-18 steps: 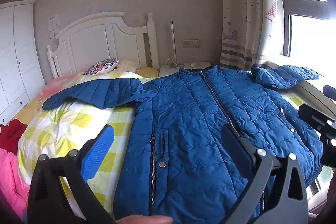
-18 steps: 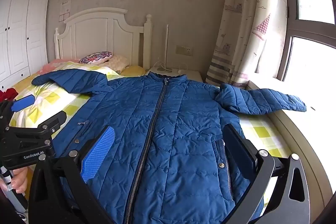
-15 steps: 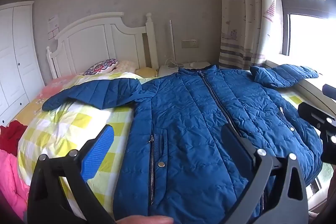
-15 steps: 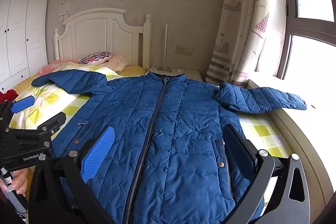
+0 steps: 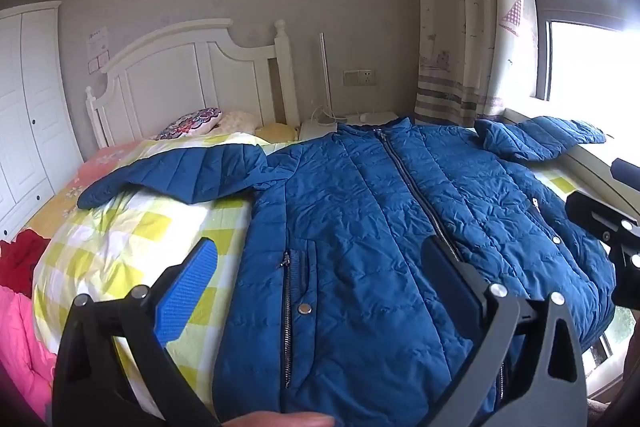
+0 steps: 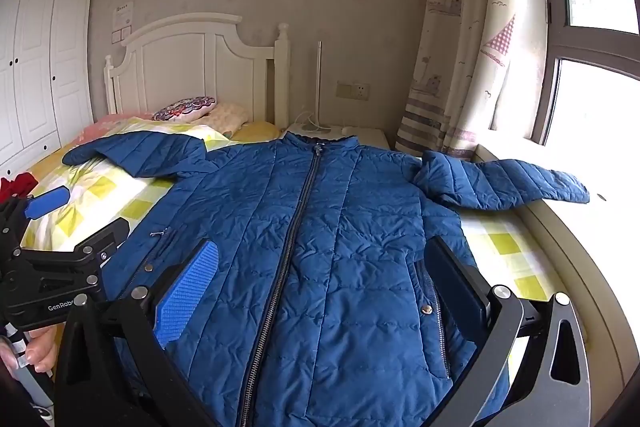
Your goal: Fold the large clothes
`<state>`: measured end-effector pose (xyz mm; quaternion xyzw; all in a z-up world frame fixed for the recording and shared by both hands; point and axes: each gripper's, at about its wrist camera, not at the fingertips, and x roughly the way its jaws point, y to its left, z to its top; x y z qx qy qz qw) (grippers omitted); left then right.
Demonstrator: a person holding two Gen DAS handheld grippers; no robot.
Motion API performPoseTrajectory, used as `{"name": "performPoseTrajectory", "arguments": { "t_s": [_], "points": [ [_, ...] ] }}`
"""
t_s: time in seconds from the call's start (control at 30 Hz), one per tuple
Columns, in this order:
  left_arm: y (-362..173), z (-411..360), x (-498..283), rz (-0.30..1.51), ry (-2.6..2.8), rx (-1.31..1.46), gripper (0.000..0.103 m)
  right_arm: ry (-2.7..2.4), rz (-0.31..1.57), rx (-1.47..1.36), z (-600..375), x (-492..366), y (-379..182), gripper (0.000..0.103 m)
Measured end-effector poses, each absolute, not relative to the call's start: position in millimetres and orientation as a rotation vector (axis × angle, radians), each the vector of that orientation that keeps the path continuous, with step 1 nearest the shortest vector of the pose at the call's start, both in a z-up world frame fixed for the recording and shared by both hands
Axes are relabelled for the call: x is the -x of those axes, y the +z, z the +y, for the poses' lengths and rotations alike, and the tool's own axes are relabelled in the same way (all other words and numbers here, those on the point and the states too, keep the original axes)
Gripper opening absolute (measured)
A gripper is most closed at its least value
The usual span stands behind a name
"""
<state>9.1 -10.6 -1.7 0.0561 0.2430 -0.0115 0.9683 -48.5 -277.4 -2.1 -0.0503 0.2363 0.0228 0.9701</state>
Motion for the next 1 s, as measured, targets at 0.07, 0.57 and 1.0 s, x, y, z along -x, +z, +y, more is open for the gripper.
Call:
{"name": "performPoseTrajectory", "arguments": {
  "t_s": [0.07,0.57,1.0],
  "points": [
    [-2.1,-6.3,-1.5,0.485,-0.030,-0.119,0.101,0.047,0.482,0.100,-277.8,47.7,-2.8,0.099],
    [-4.6,-4.2,-1.6,0.488,-0.031,-0.118,0.101,0.054,0.495,0.089,-278.4,45.7,-8.4,0.099],
    [-5.2,-4.0,-1.6,0.488,-0.032,-0.118,0.101,0.059,0.507,0.077,-280.0,44.0,-10.7,0.099]
  ]
}}
